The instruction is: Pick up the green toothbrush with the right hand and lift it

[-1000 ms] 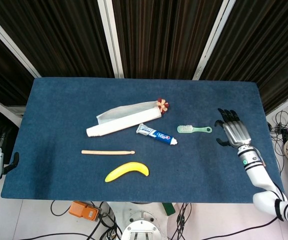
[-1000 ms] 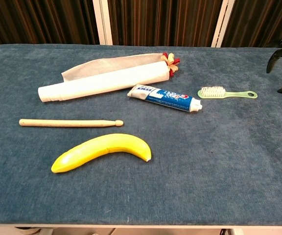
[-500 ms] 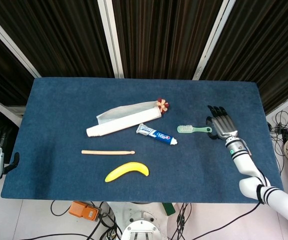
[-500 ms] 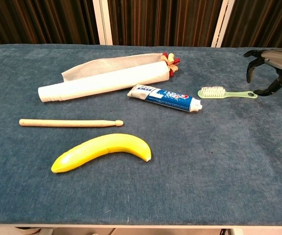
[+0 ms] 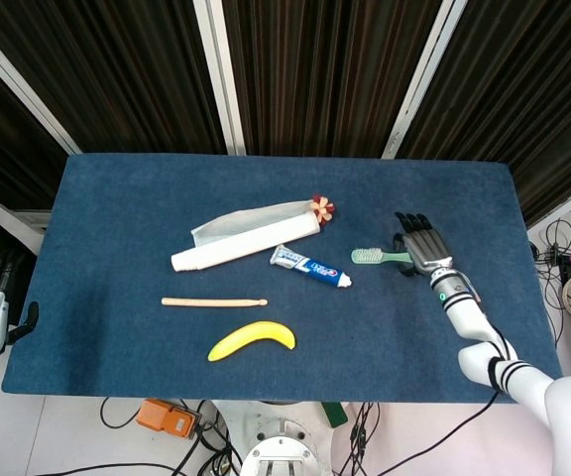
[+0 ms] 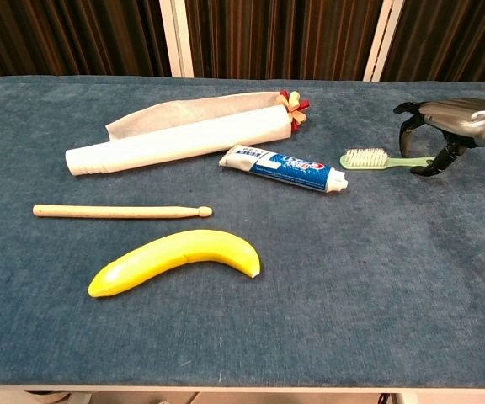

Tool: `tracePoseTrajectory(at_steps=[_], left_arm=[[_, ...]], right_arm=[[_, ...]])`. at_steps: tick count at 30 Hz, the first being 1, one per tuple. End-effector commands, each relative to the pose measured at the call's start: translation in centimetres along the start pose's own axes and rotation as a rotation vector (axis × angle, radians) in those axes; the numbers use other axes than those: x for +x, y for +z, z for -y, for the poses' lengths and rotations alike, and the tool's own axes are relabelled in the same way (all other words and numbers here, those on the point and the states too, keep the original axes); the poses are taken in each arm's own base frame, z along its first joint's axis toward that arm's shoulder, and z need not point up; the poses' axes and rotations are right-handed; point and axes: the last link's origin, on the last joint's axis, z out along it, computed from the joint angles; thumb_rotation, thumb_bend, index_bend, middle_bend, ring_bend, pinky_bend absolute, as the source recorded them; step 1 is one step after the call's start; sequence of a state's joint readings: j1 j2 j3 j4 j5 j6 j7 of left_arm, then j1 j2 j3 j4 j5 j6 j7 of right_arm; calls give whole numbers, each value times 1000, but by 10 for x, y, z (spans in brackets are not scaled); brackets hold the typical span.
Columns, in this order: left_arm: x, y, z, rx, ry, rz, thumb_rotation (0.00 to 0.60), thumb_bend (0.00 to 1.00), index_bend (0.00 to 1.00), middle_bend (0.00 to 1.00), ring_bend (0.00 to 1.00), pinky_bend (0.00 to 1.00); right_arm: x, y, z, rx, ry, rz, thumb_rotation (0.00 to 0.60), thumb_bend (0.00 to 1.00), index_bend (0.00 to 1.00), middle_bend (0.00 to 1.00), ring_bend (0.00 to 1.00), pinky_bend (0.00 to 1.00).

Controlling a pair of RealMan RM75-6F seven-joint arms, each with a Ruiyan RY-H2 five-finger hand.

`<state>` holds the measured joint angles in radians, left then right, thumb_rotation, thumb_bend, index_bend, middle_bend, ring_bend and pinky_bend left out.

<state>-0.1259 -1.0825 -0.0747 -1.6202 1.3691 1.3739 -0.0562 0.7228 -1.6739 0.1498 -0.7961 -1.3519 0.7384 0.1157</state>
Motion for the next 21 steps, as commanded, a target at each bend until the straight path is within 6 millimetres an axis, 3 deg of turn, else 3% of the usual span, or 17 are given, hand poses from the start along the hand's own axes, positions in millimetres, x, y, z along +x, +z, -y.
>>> tracePoseTrajectory(at_steps=[1,21], left_arm=[[0,0,0,0,0,1,600,435,69,0,0,0],[0,0,1,11,3,8,600,436,69,0,0,0]], right_arm=[[-1,3,4,11,0,2,600,480,522,33,9,0],[-1,9,10,38,4,10,600,480,579,33,9,0]])
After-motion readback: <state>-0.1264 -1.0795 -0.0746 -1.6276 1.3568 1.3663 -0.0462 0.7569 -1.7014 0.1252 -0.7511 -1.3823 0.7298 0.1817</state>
